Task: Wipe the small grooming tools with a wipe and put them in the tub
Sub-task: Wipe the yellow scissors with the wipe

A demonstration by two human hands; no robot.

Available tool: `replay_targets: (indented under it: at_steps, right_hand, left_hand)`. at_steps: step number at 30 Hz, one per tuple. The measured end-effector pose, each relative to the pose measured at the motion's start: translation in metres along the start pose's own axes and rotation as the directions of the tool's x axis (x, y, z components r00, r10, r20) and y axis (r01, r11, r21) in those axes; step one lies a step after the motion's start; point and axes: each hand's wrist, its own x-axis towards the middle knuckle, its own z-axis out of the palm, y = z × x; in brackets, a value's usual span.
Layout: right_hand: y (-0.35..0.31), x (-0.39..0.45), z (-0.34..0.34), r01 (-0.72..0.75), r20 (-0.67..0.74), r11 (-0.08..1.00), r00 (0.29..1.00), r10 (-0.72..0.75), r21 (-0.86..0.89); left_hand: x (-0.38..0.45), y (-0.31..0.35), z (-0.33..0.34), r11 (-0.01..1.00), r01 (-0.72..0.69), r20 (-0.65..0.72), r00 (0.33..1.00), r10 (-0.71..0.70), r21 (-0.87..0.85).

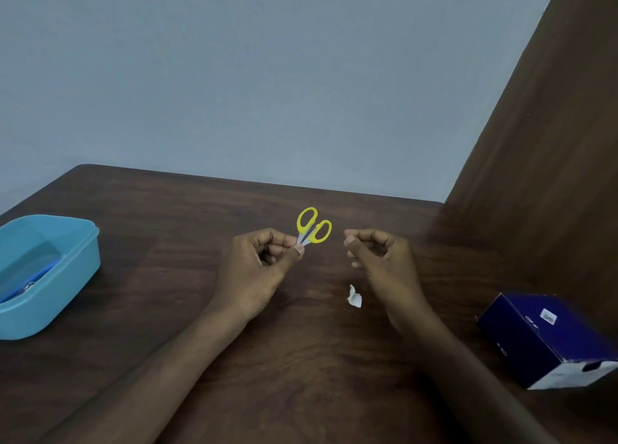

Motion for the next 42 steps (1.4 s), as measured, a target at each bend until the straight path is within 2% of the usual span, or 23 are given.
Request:
replay_targets:
  at_steps: [2,4,6,10,14,18,20,23,26,28,30,32,34,37,39,42]
  right_hand:
    - [-0.003,0.002,-0.009,0.187,0.042,0.924,0.982,-0.184,-0.332]
    - [-0.010,0.003,-0.020,0.366,0.142,0.766,0.928,-0.345,-0.528]
    - [-0.018,0.004,-0.031,0.439,0.275,0.718,0.898,-0.342,-0.540]
    - [-0.020,0.005,-0.046,0.478,0.541,0.714,0.825,-0.165,-0.511]
    - [-0.011,0.007,-0.046,0.489,0.668,0.755,0.738,-0.091,-0.437]
    - [-0.008,0.009,-0.047,0.533,0.678,0.745,0.720,-0.150,-0.402]
    - [-0.006,0.006,-0.043,0.503,0.641,0.787,0.745,-0.186,-0.357]
    - [-0.001,0.002,-0.030,0.351,0.446,0.921,0.861,-0.245,-0.172]
    - [0.003,0.005,-0.016,0.275,0.178,0.959,0.949,-0.260,-0.066]
    - [0.001,0.007,-0.013,0.247,0.050,0.969,0.968,-0.247,0.008]
    - [-0.005,0.004,-0.011,0.298,0.003,0.955,0.955,-0.298,-0.011]
    - [-0.008,-0.002,-0.009,0.422,0.054,0.897,0.907,-0.418,-0.132]
    - [-0.010,-0.006,-0.008,0.546,0.163,0.800,0.838,-0.521,-0.251]
    - [-0.007,-0.006,-0.011,0.682,0.358,0.623,0.731,-0.581,-0.383]
    - [-0.006,-0.007,-0.010,0.684,0.403,0.606,0.729,-0.554,-0.406]
    - [-0.006,-0.012,-0.003,0.659,0.402,0.670,0.747,-0.530,-0.342]
  left_hand:
    - [0.000,-0.001,0.000,1.000,-0.004,-0.015,1.000,0.004,0.003]
    - [0.001,0.000,0.000,1.000,-0.005,-0.022,1.000,0.005,0.001]
    - [0.001,0.000,0.000,1.000,-0.007,-0.021,1.000,0.007,0.005]
    - [0.000,0.001,0.000,1.000,-0.008,-0.015,1.000,0.008,0.007]
    - [-0.001,0.003,0.000,1.000,-0.007,-0.012,1.000,0.008,0.016]
    - [-0.001,0.003,0.000,1.000,-0.013,0.004,1.000,0.012,0.025]
    - [-0.001,0.002,0.000,0.999,-0.015,0.030,0.999,0.013,0.043]
    - [-0.003,0.001,0.000,0.997,-0.030,0.056,0.998,0.026,0.078]
    - [-0.004,0.001,0.002,0.992,-0.049,0.055,0.998,0.042,0.117]
    - [-0.005,0.001,0.002,0.988,-0.066,0.064,0.996,0.057,0.141]
    - [-0.005,0.001,0.002,0.981,-0.087,0.081,0.994,0.074,0.173]
    - [-0.005,0.001,0.002,0.977,-0.098,0.091,0.993,0.081,0.190]
    - [-0.005,0.001,0.002,0.977,-0.096,0.078,0.994,0.082,0.190]
    - [-0.002,0.000,0.001,0.982,-0.080,0.029,0.997,0.076,0.170]
    - [-0.002,0.000,0.001,0.981,-0.073,0.017,0.997,0.072,0.180]
    - [-0.003,0.001,0.002,0.973,-0.083,0.040,0.996,0.076,0.217]
